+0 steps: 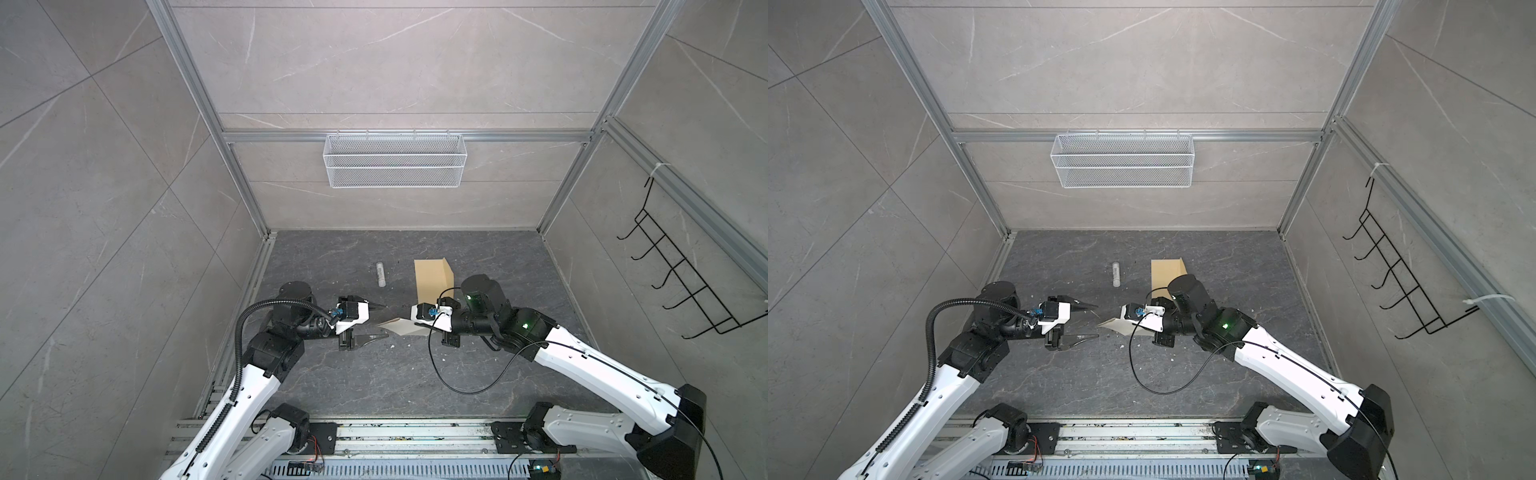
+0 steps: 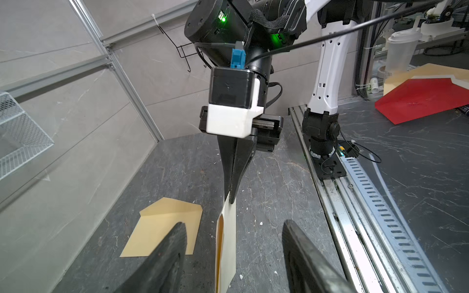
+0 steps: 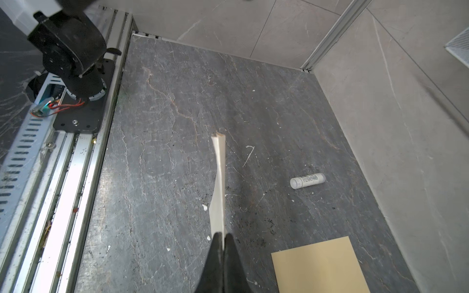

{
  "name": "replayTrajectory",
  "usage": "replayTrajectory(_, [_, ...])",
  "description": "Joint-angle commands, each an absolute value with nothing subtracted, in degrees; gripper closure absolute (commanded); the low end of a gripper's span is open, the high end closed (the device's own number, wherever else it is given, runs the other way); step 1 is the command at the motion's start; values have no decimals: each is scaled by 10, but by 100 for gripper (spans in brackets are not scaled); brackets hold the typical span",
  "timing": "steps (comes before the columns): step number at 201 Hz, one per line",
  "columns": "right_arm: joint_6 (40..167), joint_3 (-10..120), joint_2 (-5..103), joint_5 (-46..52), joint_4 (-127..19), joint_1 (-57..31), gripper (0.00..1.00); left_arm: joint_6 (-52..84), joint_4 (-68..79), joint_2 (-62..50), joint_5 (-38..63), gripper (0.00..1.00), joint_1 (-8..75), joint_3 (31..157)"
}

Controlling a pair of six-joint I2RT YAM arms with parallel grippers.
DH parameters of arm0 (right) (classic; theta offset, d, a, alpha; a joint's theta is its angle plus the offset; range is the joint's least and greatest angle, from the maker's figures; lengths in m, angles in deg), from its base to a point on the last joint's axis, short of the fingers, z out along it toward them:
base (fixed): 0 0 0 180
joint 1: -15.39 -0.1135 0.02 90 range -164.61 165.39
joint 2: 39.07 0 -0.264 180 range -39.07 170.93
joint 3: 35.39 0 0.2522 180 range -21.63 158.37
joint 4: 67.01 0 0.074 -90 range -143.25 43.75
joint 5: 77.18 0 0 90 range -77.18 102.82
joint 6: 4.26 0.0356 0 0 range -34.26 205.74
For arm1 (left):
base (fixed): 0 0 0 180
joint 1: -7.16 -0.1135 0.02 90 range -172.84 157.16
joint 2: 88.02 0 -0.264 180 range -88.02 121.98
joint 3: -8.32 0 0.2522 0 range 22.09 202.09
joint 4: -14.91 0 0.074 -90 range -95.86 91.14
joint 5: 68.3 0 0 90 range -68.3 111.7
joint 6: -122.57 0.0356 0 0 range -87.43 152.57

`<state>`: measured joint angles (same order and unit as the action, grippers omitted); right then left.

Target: Place the letter into the envelope and seal it

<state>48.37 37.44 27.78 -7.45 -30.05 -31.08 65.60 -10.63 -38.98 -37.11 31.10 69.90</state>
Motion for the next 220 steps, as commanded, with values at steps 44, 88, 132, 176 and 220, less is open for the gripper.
replayTrajectory(44, [456,365,276,-64,-318,-334,100,673,-116,-313,-339,41,367,726])
replayTrajectory(88, [456,361,275,-66,-321,-336,100,677,-115,-293,-320,57,379,728])
replayTrajectory(132, [456,358,273,-68,-325,-337,100,683,-118,-290,-317,73,379,727])
replayTrajectory(176, [456,354,271,-69,-326,-337,100,682,-118,-287,-317,97,379,727])
replayTrajectory(220, [463,351,267,-66,-322,-337,83,690,-126,-293,-319,100,379,726])
